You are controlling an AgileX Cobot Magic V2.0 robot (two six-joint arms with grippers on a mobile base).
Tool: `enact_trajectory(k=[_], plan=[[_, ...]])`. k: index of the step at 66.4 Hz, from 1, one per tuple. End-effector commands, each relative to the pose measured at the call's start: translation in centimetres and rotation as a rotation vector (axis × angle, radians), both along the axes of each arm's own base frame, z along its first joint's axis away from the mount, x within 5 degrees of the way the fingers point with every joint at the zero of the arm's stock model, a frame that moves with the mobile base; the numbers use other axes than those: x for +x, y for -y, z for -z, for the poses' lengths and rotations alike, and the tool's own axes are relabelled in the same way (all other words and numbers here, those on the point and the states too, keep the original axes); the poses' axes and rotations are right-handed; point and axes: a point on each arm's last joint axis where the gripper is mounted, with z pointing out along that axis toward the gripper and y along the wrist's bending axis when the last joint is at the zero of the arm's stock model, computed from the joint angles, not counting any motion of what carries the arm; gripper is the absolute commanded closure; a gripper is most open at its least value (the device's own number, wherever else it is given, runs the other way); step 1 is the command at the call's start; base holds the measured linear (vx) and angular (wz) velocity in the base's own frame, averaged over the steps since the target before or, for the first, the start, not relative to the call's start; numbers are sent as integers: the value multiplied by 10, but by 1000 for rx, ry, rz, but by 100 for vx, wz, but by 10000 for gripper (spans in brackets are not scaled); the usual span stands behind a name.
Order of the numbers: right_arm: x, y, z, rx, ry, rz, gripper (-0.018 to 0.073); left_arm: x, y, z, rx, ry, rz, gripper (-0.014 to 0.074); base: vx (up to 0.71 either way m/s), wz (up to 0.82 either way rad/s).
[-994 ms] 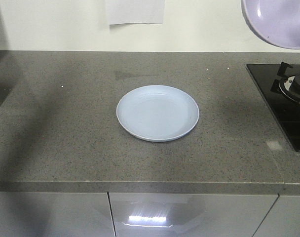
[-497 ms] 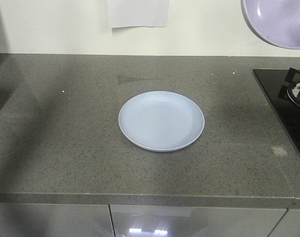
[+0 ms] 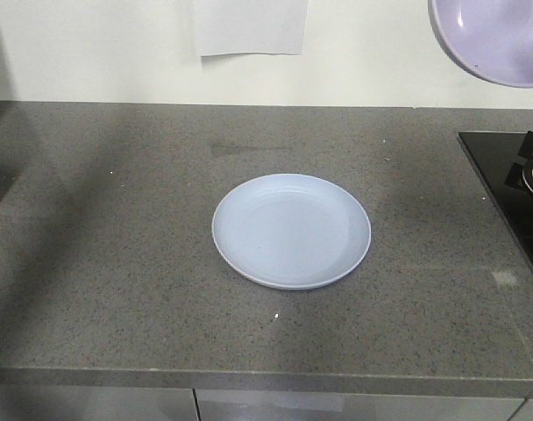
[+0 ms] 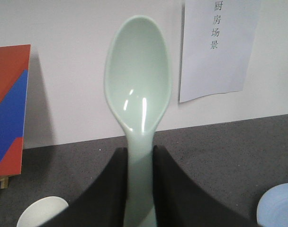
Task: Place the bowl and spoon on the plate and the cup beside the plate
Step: 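Drive forward and stop with the light blue plate centered ahead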
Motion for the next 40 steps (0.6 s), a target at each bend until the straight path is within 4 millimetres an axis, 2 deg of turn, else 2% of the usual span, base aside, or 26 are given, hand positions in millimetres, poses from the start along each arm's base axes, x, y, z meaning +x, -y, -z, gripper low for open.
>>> enact_trajectory(k=[1,40], plan=[[-7,1,-19,7,121,6,570,-6,1,-15,-23,101,7,603,8,1],[-7,1,-19,7,121,6,570,-6,1,-15,-23,101,7,603,9,1]])
